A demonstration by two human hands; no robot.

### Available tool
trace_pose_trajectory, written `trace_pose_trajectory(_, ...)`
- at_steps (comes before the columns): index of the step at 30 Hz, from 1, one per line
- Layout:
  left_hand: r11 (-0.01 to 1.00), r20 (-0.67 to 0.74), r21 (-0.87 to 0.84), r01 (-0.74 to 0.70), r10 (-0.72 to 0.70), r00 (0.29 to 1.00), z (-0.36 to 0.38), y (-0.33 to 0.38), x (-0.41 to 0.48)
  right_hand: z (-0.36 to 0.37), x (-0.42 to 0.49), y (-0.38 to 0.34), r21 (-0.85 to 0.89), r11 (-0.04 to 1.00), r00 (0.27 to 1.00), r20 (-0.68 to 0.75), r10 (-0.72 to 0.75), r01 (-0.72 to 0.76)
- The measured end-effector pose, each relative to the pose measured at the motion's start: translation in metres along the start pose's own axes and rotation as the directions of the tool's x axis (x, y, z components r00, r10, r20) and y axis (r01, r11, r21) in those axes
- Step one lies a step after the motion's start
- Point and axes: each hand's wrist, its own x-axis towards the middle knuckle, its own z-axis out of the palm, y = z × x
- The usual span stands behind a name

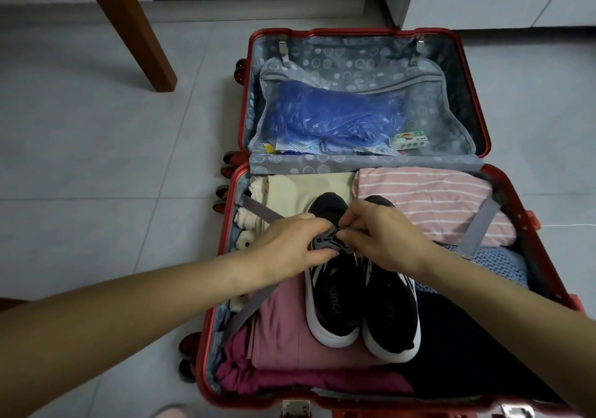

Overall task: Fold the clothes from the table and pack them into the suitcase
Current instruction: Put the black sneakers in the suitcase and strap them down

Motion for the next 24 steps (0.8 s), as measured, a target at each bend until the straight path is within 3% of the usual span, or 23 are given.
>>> trace_pose_trajectory(5, 0.992, 0.059, 0.127, -0.019, 0.011, 0.998, 0.003, 0.0, 0.006, 0.005, 0.005, 0.005, 0.1, 0.995, 0.998, 0.068, 0.013, -0.02)
trace_pose_trajectory(12, 0.984, 0.151, 0.178, 0.007, -0.035, 0.988, 0.001, -0.008, 0.026, 0.009, 0.024, 0.02, 0.21, 0.971, 0.991, 0.102, 0.091, -0.111)
trace_pose_trajectory(14, 0.988, 0.102, 0.133, 0.082, -0.096, 0.99, -0.015, -0.021, 0.036, 0.004, 0.032, 0.029, 0.079, 0.988, 0.991, 0.025, 0.133, -0.135)
trace_pose_trajectory(18, 0.969, -0.167, 0.02, 0.245, -0.238, 0.957, -0.067, -0.063, 0.048, -0.013, 0.038, 0.057, -0.171, 0.975, 0.985, -0.121, 0.125, -0.145)
trace_pose_trajectory(24, 0.862, -0.133, 0.173, 0.476, -0.458, 0.879, -0.11, -0.117, 0.083, -0.02, 0.075, 0.066, -0.558, 0.821, 0.972, 0.104, 0.213, -0.12)
